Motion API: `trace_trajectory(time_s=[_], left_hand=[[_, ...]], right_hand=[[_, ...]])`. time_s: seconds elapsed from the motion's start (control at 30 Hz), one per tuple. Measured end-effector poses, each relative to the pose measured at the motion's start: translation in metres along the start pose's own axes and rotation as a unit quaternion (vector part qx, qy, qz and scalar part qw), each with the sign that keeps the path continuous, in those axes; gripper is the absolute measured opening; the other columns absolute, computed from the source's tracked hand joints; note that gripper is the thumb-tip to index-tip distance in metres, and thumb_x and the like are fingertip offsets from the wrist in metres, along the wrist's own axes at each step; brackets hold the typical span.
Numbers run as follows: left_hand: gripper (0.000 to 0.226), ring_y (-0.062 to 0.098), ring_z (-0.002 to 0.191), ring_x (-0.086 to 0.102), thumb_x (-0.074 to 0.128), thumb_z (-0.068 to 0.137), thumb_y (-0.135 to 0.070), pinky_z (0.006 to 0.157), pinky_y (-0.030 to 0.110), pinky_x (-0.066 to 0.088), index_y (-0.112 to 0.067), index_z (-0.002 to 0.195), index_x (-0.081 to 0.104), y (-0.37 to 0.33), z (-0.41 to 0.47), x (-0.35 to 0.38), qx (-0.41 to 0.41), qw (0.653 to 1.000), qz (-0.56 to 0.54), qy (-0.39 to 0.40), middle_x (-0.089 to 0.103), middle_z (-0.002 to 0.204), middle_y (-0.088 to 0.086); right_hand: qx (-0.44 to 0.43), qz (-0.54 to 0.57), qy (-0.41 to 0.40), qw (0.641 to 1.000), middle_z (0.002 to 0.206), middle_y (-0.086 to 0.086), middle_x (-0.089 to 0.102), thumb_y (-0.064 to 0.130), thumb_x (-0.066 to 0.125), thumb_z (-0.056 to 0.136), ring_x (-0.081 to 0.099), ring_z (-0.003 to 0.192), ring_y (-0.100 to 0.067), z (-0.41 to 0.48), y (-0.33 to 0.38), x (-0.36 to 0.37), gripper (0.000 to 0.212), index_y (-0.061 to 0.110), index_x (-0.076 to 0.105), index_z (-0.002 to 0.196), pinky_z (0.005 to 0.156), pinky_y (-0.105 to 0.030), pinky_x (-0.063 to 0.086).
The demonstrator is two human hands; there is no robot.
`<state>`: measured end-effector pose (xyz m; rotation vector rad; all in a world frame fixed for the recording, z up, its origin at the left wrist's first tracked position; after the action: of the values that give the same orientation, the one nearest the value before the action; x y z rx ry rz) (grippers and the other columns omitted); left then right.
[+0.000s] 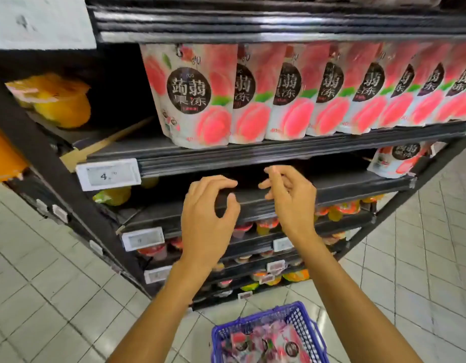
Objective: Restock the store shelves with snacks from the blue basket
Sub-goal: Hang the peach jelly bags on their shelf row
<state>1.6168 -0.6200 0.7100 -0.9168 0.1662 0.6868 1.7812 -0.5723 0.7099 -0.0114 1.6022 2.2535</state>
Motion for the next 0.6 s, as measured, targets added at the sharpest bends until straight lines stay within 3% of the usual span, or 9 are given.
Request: trace_trajectory(time_s=[0.07, 0.17, 0.27, 0.3, 0.4, 0.5, 0.6], left_hand=[[0.017, 0.000, 0.096, 0.054, 0.051, 0.092, -0.026, 0.087, 0.020, 0.042, -0.026, 0.101, 0.065, 0.014, -0.026, 0.020, -0.040, 0.998, -0.027, 0.043, 0.062, 0.101, -0.018], [0.014, 0.005, 0.088, 0.057, 0.055, 0.094, -0.020, 0.076, 0.020, 0.046, -0.023, 0.098, 0.068, 0.043, -0.080, 0.057, -0.121, 0.986, -0.041, 0.105, 0.061, 0.093, -0.020], [0.012, 0.006, 0.074, 0.056, 0.060, 0.095, -0.011, 0.069, 0.023, 0.044, -0.017, 0.098, 0.070, 0.070, -0.148, 0.101, -0.223, 0.961, -0.038, 0.158, 0.061, 0.085, -0.013], [0.011, 0.004, 0.070, 0.054, 0.060, 0.095, -0.010, 0.068, 0.022, 0.042, -0.015, 0.097, 0.070, 0.077, -0.174, 0.115, -0.258, 0.950, -0.030, 0.173, 0.060, 0.082, -0.011], [0.011, 0.007, 0.068, 0.054, 0.061, 0.094, -0.002, 0.066, 0.026, 0.042, -0.009, 0.094, 0.069, 0.095, -0.254, 0.158, -0.359, 0.912, -0.030, 0.193, 0.061, 0.078, -0.004], [0.012, 0.032, 0.076, 0.063, 0.060, 0.093, 0.001, 0.071, 0.041, 0.051, -0.003, 0.096, 0.071, 0.114, -0.335, 0.204, -0.434, 0.878, -0.037, 0.201, 0.069, 0.087, 0.016], [0.013, 0.021, 0.074, 0.063, 0.062, 0.092, 0.000, 0.070, 0.034, 0.050, -0.009, 0.088, 0.070, 0.141, -0.411, 0.249, -0.489, 0.849, -0.029, 0.199, 0.072, 0.088, 0.011]], right_hand=[[0.059, -0.005, 0.025, 0.998, 0.069, 0.001, 0.073, 0.029, 0.053, 0.100, 0.063, 0.054, -0.006, -0.019, -0.035, -0.017, 0.022, 0.017, 0.071, 0.095, 0.050, -0.014, 0.046], [0.148, -0.062, 0.080, 0.984, 0.064, 0.007, 0.071, 0.033, 0.052, 0.099, 0.062, 0.053, -0.004, -0.051, -0.103, -0.043, 0.027, 0.026, 0.070, 0.080, 0.048, -0.019, 0.046], [0.257, -0.075, 0.149, 0.952, 0.076, -0.018, 0.072, 0.032, 0.051, 0.102, 0.068, 0.068, -0.030, -0.084, -0.183, -0.069, 0.036, 0.003, 0.070, 0.090, 0.053, -0.035, 0.049], [0.283, -0.086, 0.170, 0.940, 0.079, -0.023, 0.071, 0.031, 0.050, 0.102, 0.068, 0.069, -0.032, -0.096, -0.209, -0.078, 0.040, -0.003, 0.068, 0.093, 0.055, -0.035, 0.049], [0.341, -0.110, 0.216, 0.908, 0.082, -0.016, 0.074, 0.028, 0.050, 0.102, 0.069, 0.070, -0.027, -0.133, -0.288, -0.104, 0.032, 0.008, 0.071, 0.090, 0.063, -0.036, 0.055], [0.407, -0.140, 0.257, 0.865, 0.098, -0.020, 0.071, 0.017, 0.050, 0.101, 0.066, 0.083, -0.027, -0.175, -0.367, -0.135, 0.024, 0.003, 0.069, 0.102, 0.080, -0.042, 0.055], [0.443, -0.154, 0.254, 0.846, 0.093, -0.021, 0.071, 0.013, 0.056, 0.099, 0.063, 0.077, -0.025, -0.214, -0.437, -0.159, 0.021, -0.003, 0.069, 0.100, 0.074, -0.035, 0.053]])
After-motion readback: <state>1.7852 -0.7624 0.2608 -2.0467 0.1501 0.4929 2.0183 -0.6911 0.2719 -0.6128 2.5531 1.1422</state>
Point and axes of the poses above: each hand's wrist, its own z-axis towards the middle knuckle, its own x-axis out of the palm, y = z × x, the point moved 3 cm from there along z, towards the middle knuckle
